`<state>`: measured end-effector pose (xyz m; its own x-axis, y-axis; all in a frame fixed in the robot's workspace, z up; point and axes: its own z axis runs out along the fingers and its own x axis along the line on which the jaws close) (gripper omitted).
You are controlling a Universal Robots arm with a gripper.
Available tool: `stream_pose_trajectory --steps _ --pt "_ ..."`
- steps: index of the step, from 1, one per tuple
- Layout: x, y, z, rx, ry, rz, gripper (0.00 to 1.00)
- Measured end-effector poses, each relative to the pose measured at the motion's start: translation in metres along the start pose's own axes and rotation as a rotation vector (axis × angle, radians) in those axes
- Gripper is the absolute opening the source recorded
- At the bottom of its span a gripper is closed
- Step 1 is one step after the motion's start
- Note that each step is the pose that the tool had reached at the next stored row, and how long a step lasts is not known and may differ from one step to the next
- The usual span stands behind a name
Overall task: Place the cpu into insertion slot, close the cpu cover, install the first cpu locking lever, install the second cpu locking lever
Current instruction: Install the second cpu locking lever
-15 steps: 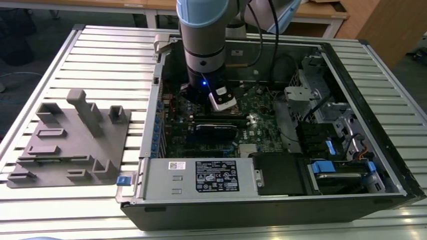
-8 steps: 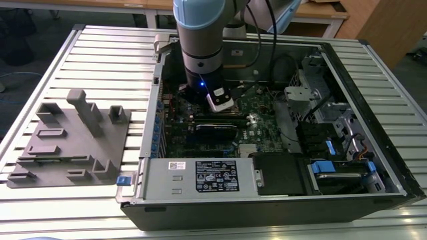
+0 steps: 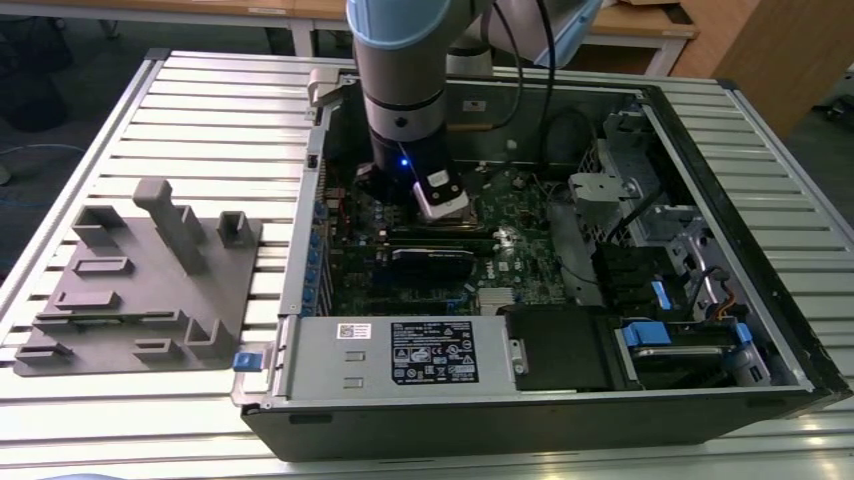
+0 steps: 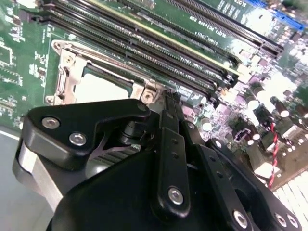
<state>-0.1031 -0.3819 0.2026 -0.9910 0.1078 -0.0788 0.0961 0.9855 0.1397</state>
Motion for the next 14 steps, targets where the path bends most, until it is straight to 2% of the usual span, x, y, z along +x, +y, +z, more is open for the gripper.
stream_pose_trajectory --steps 8,14 --pt "-0.0015 0.0026 -0.0183 0.0002 0.0013 0.000 0.11" --pt "-0.0016 0.0029 -0.0202 0.0002 0.0013 0.000 0.11"
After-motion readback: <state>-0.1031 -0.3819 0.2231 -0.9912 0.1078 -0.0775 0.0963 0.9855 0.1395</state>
